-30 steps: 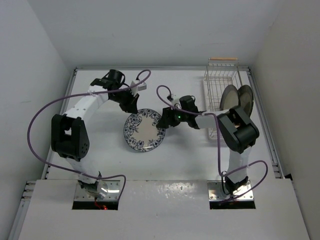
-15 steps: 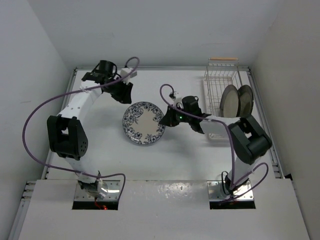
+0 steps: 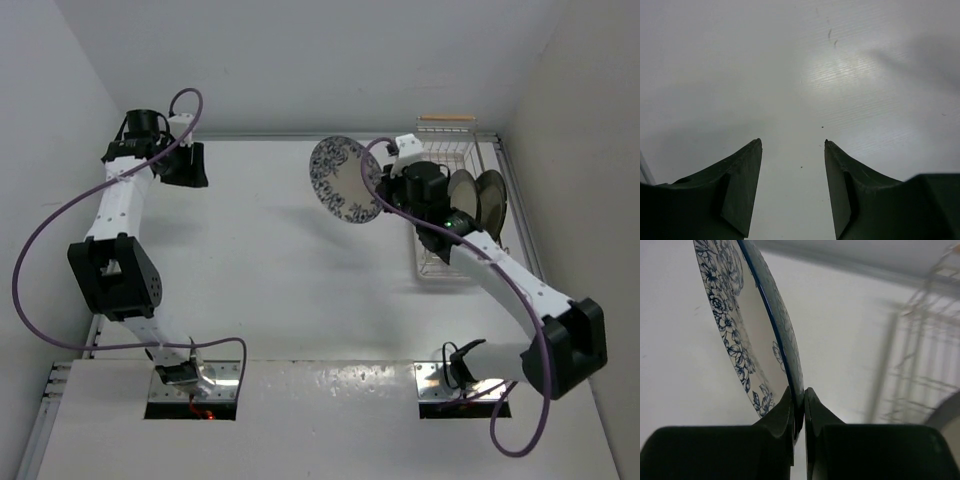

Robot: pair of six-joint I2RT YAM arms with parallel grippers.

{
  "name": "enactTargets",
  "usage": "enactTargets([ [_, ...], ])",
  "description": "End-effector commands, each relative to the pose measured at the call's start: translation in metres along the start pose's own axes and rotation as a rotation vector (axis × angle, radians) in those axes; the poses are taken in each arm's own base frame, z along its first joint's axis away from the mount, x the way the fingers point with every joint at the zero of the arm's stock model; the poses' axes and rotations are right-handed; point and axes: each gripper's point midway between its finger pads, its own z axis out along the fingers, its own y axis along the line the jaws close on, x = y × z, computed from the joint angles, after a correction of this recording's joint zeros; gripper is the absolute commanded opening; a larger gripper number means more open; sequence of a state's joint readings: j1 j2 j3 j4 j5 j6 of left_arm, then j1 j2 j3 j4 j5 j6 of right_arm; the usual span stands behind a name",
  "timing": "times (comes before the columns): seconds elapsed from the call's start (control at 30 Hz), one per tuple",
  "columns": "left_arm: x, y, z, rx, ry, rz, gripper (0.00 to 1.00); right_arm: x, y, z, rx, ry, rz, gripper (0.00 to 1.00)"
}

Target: Load the plates into the dish rack

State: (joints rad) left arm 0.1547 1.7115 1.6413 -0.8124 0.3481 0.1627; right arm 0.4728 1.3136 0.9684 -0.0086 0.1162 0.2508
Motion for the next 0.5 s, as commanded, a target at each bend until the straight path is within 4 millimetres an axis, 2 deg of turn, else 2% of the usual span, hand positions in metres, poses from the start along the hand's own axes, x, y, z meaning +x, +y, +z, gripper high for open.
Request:
enactTargets([
  [0.0,0.002,0.007,-0.018,-0.029,-0.03,-0.045,0.58,-0.131,-0.044,-0.066,0.256,-0.359,-0.085,0.0],
  [0.03,0.003,0.011,-0.02,-0.023,-0.036,-0.056,0.58,-0.134,-0.059,-0.077,0.341,-0.346,-0.113,0.0],
  [0.1,0.011,0.013,-0.018,-0.014,-0.02,-0.074,0.58,-0.14,-0.07,-0.094,0.4,-0.353,-0.133,0.0],
  [0.13,0.01,0.017,-0.022,-0.025,-0.03,-0.08,0.58,-0.144,-0.087,-0.11,0.508,-0.357,-0.15,0.0],
  [0.27,0.015,0.024,-0.025,-0.014,-0.035,-0.108,0.58,-0.136,-0.122,-0.145,0.736,-0.311,-0.192,0.0],
  [0.37,0.018,0.026,-0.024,-0.007,-0.031,-0.119,0.58,-0.13,-0.137,-0.159,0.847,-0.277,-0.198,0.0],
  [0.47,0.022,0.028,-0.024,-0.002,-0.027,-0.129,0.58,-0.12,-0.143,-0.16,0.876,-0.26,-0.174,0.0],
])
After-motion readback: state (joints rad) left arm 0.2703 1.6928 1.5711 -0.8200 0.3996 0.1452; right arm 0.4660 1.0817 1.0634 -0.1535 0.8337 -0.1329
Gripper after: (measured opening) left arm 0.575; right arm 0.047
